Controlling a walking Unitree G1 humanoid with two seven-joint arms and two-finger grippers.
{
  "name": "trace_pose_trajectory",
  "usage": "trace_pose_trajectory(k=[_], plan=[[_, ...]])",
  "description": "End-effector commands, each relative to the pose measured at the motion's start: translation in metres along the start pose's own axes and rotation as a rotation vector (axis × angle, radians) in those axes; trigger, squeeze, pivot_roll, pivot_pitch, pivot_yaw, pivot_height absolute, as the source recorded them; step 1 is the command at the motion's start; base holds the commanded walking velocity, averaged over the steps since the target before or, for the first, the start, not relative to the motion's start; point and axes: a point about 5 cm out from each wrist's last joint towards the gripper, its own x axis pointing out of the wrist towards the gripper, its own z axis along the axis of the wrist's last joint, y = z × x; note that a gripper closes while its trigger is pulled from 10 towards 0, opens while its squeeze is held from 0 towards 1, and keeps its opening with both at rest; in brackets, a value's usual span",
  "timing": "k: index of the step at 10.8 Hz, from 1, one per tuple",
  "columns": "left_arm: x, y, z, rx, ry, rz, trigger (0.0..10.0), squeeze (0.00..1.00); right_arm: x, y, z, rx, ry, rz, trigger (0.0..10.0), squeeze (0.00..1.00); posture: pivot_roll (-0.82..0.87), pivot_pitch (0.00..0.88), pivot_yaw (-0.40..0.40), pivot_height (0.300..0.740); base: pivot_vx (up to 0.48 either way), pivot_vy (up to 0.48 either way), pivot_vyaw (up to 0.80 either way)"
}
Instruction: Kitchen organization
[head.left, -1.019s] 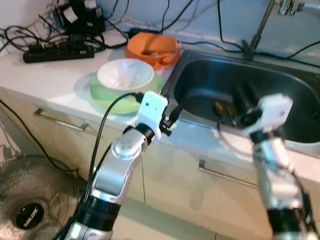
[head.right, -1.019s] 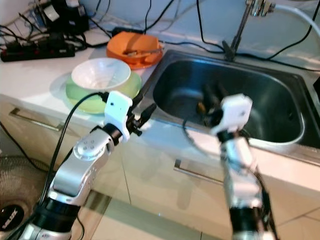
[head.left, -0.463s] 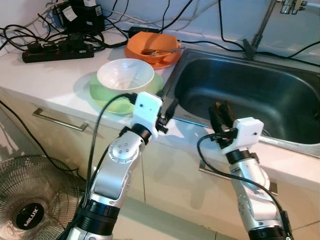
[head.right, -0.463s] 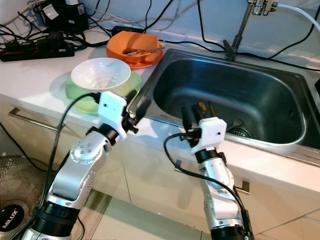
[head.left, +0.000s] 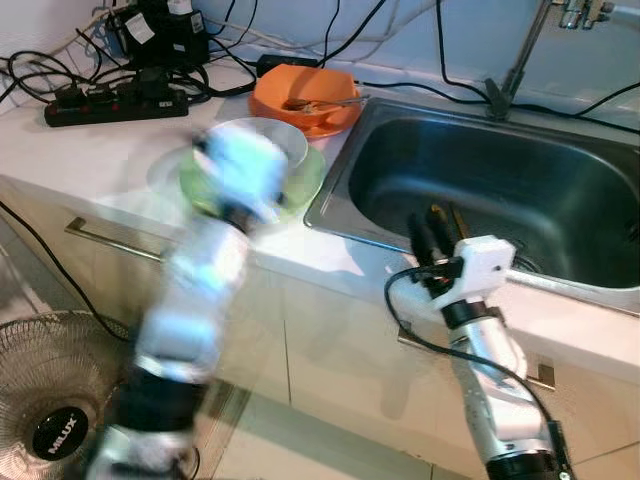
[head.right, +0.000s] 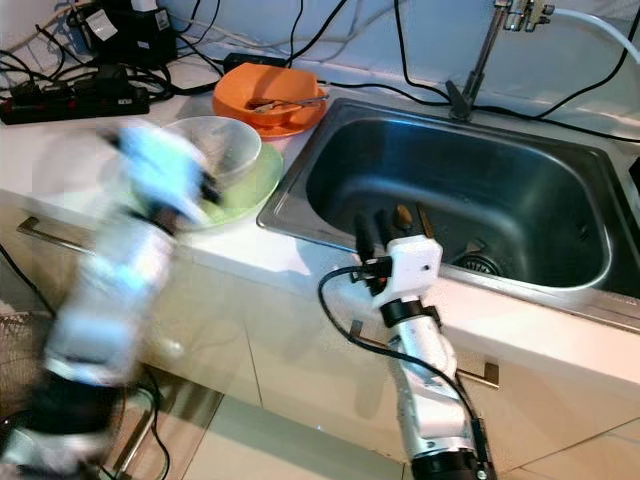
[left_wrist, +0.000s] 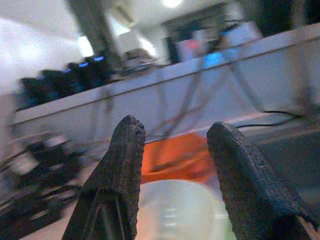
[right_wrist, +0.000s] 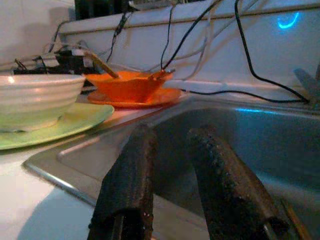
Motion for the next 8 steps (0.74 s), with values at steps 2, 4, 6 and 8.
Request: trace_pose_trajectory(k=[2, 4, 6, 8], plan=[[0.003, 0.045, -0.009, -0.027, 0.093, 0.169, 10.0, 0.00, 0.001, 0.005, -0.002, 0.006, 0.008, 0.013, 10.0, 0.00, 0.21, 0.043, 0.012, 0.740, 0.000, 0.000, 0.00], [0.002, 0.079, -0.030, -0.234, 0.215, 0.307, 10.0, 1.00, 0.003, 0.009, -0.004, 0.010, 0.010, 0.026, 10.0, 0.00, 0.21, 0.024, 0.017, 0.740, 0.000, 0.000, 0.00], [0.001, 0.086, -0.044, -0.384, 0.313, 0.385, 10.0, 1.00, 0.004, 0.010, -0.005, 0.012, 0.011, 0.031, 10.0, 0.00, 0.21, 0.014, 0.013, 0.740, 0.000, 0.000, 0.00], [0.008, 0.090, -0.056, -0.491, 0.435, 0.335, 10.0, 0.00, 0.006, 0.012, -0.005, 0.015, 0.011, 0.040, 10.0, 0.00, 0.21, 0.021, 0.011, 0.740, 0.000, 0.000, 0.00]])
